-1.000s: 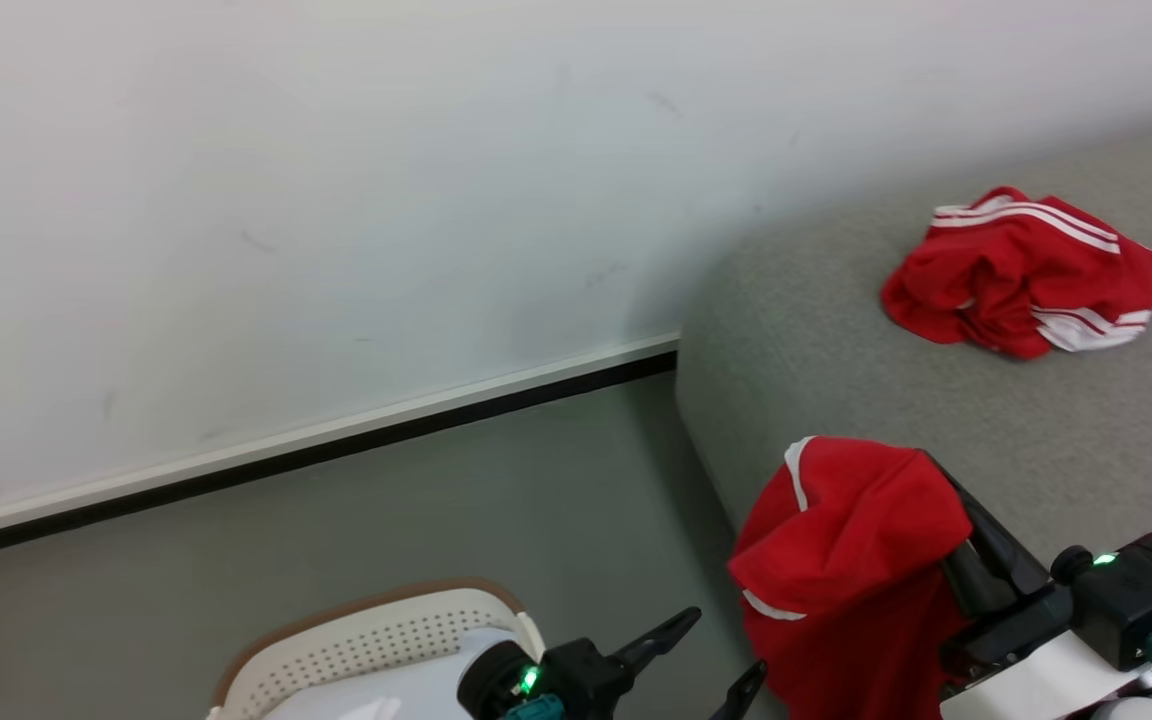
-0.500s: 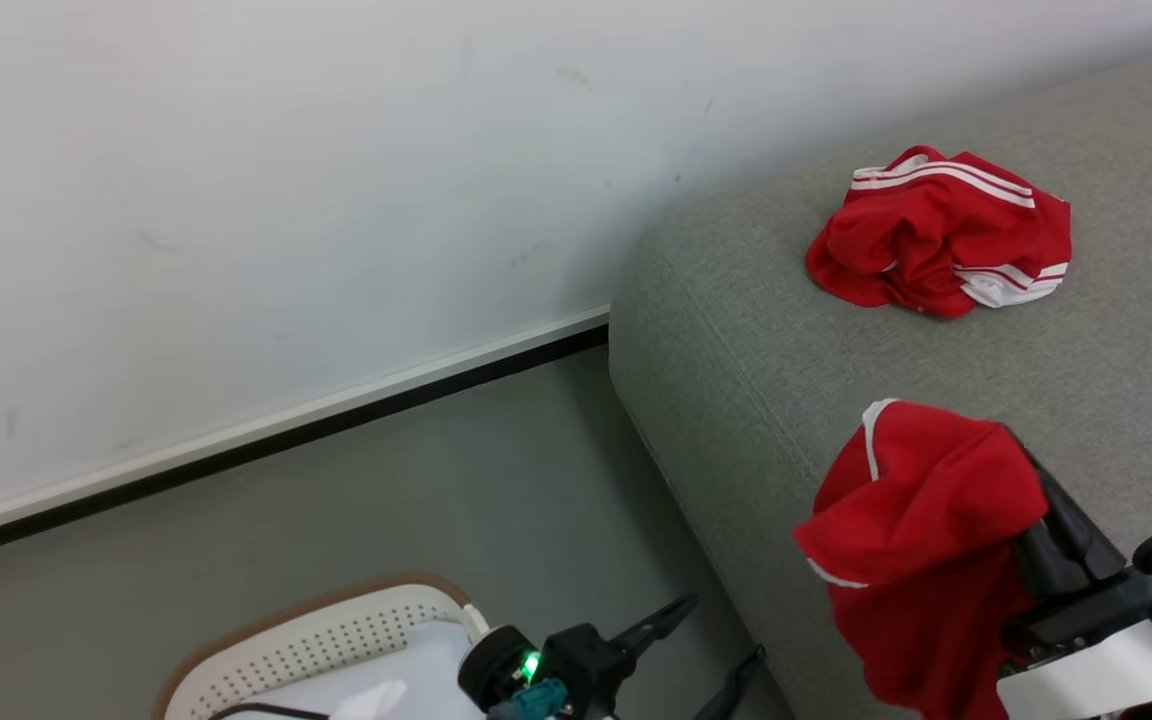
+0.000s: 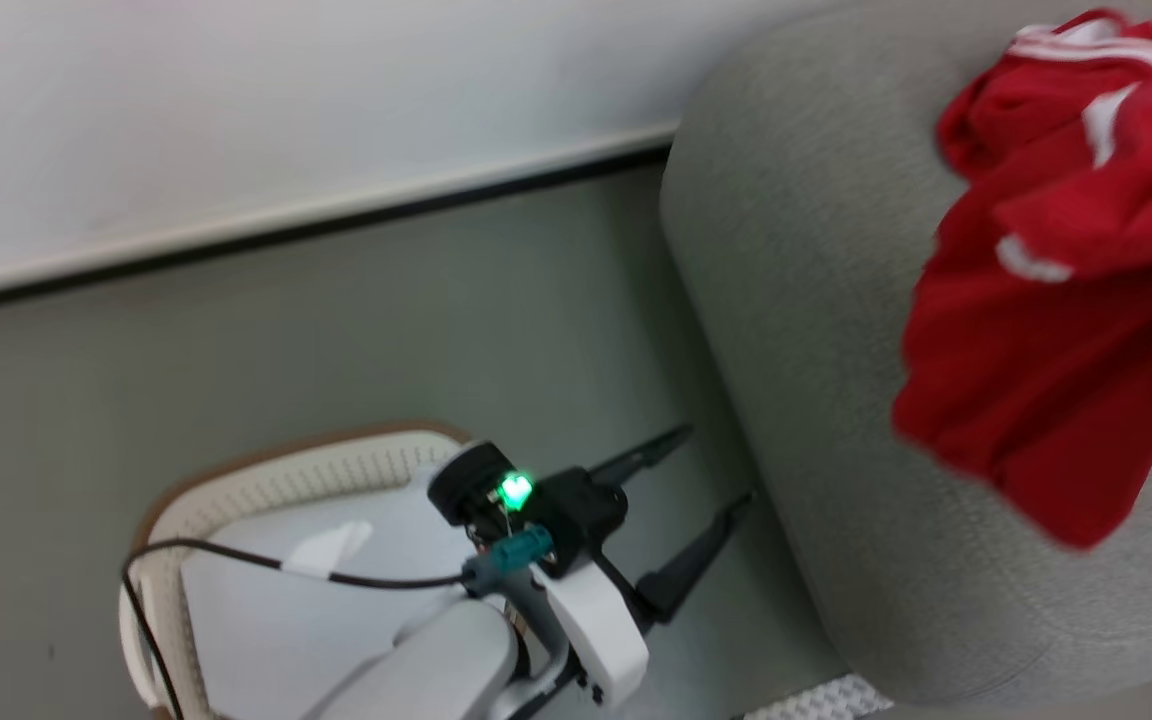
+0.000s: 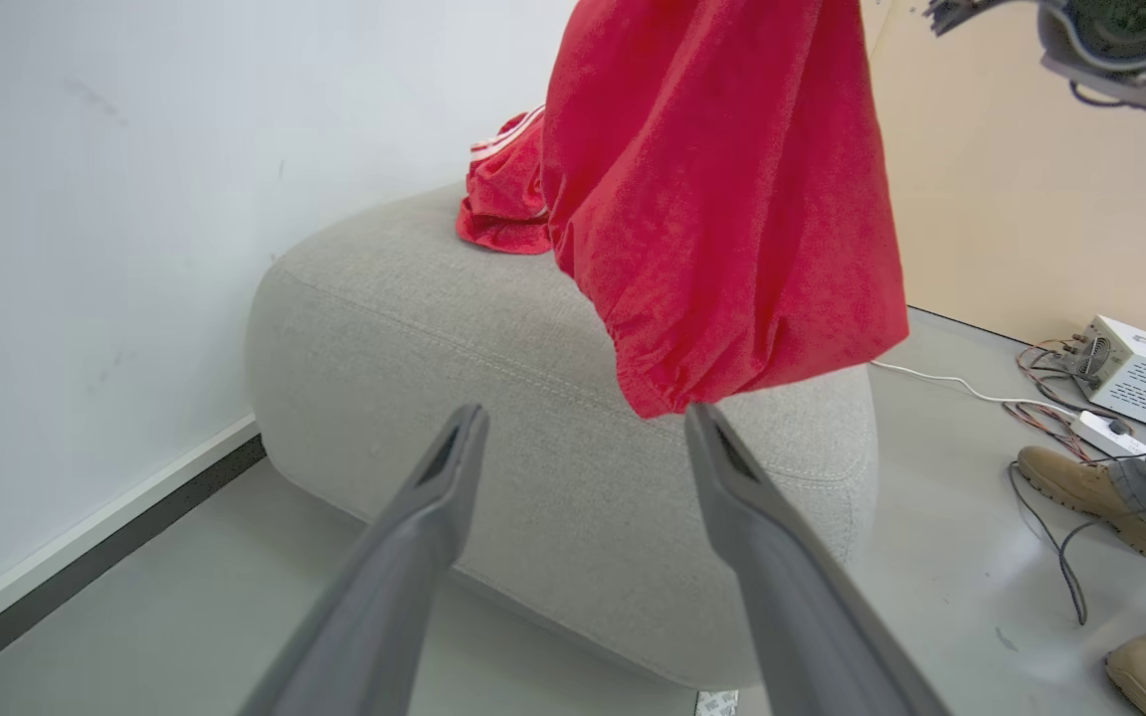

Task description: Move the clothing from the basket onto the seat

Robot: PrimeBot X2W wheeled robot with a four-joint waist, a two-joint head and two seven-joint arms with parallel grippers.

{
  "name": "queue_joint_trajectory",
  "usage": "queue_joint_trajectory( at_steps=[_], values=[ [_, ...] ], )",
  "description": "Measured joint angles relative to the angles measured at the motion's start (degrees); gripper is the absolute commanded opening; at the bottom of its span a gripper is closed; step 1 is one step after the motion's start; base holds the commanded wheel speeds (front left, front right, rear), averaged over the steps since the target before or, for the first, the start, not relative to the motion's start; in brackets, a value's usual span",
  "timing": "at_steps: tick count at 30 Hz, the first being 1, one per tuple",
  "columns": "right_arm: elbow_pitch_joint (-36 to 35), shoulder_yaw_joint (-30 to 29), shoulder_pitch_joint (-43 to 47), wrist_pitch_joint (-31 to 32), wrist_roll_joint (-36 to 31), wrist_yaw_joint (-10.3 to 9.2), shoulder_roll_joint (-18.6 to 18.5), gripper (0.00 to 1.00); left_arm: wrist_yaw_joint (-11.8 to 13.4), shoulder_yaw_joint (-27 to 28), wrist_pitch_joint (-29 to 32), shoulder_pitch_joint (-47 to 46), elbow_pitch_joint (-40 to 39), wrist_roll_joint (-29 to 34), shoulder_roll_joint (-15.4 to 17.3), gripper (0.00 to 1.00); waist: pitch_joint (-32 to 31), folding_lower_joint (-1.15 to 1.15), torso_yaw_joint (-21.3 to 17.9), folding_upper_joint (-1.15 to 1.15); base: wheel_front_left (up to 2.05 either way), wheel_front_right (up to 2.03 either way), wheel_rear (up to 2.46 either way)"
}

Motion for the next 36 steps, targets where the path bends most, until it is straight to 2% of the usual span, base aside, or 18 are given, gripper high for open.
queue_joint_trajectory(
  at_steps=[3,7,10,11,13,17,20,24,25,27,28,29,30,31,32,36],
  values=[
    [3.2,-4.1,-8.2,-0.4,0.2,0.01,-1.0,0.0,-0.2,1.1,0.7,-2.0,-2.2,0.0,1.5,1.0,4.5,0.01,1.5,0.0,0.0,0.0,0.0],
    [8.4,-9.8,-20.1,1.1,0.3,0.01,-4.9,0.0,0.2,2.4,1.5,-4.3,-5.2,0.1,3.4,1.0,10.3,0.01,3.8,0.0,0.0,0.0,0.0],
    [12.7,-16.4,-29.3,3.2,-0.3,0.01,-9.3,0.0,0.5,3.4,2.2,-5.0,-7.1,0.1,4.7,1.0,14.4,0.01,5.8,0.0,0.0,0.0,0.0],
    [16.0,-20.4,-35.3,4.6,-0.8,0.01,-12.5,0.0,0.8,3.7,2.4,-5.5,-8.5,0.2,5.4,1.0,16.8,0.01,7.3,-0.01,0.0,0.0,0.0],
    [19.3,-22.7,-38.8,5.9,-2.7,0.0,-14.9,0.0,1.1,4.2,2.4,-5.7,-9.8,0.2,6.2,1.0,18.9,0.01,8.9,0.0,0.0,0.0,0.0],
    [26.1,-26.6,-43.2,6.5,-8.4,0.0,-17.1,0.0,1.9,4.8,3.0,-5.4,-12.4,0.2,7.8,1.0,22.7,0.01,11.6,-0.01,0.0,0.0,0.0],
    [31.4,-30.3,-44.1,5.0,-13.4,0.0,-16.8,0.0,2.4,4.7,3.5,-4.5,-13.9,0.2,8.0,1.0,25.1,0.01,13.0,-0.01,0.0,0.0,0.0],
    [39.2,-36.7,-42.2,2.4,-20.0,0.0,-11.9,0.0,3.5,4.5,4.2,-2.5,-15.0,0.1,8.6,1.0,26.7,0.0,14.7,-0.01,0.0,0.0,0.0],
    [39.2,-36.7,-42.2,2.4,-20.0,0.0,-11.9,0.0,3.5,4.5,4.2,-2.5,-15.0,0.1,8.6,1.0,26.7,0.0,14.7,-0.01,0.0,0.0,0.0],
    [43.0,-41.6,-40.3,0.5,-25.4,0.0,-9.6,0.0,4.4,4.7,4.7,-1.0,-15.7,-0.3,9.5,1.0,26.8,0.0,15.1,-0.01,0.0,0.0,0.0],
    [43.6,-42.7,-40.0,-0.2,-27.0,0.0,-9.1,0.07,4.7,4.9,4.9,-0.4,-16.1,-0.9,9.6,1.0,26.5,0.0,15.0,-0.01,0.0,0.0,0.0],
    [44.1,-43.6,-40.0,-0.7,-28.5,0.0,-8.4,0.33,4.9,5.0,5.0,0.2,-16.5,-1.1,9.8,1.0,26.3,-0.01,14.8,-0.02,0.0,0.0,0.0],
    [44.4,-44.5,-40.0,-1.2,-29.8,0.0,-7.9,0.47,5.2,5.2,5.2,0.5,-17.0,-1.2,10.0,1.0,26.1,-0.01,14.7,-0.01,0.0,0.0,0.0],
    [44.6,-45.3,-40.0,-1.5,-30.9,0.0,-7.4,0.91,5.4,5.4,5.4,0.7,-17.4,-1.3,10.2,1.0,25.9,-0.01,14.5,-0.01,0.0,0.0,0.0],
    [44.8,-45.8,-39.9,-1.5,-32.6,0.0,-7.0,1.0,5.8,5.7,5.5,1.0,-17.7,-1.6,10.3,1.0,25.5,-0.01,14.4,-0.01,0.0,0.0,0.0],
    [45.3,-46.0,-39.4,-2.3,-37.2,0.0,-5.3,1.0,6.3,6.4,5.6,1.2,-18.4,-1.8,10.9,1.0,23.7,-0.01,13.5,-0.01,0.0,0.0,0.0]
  ],
)
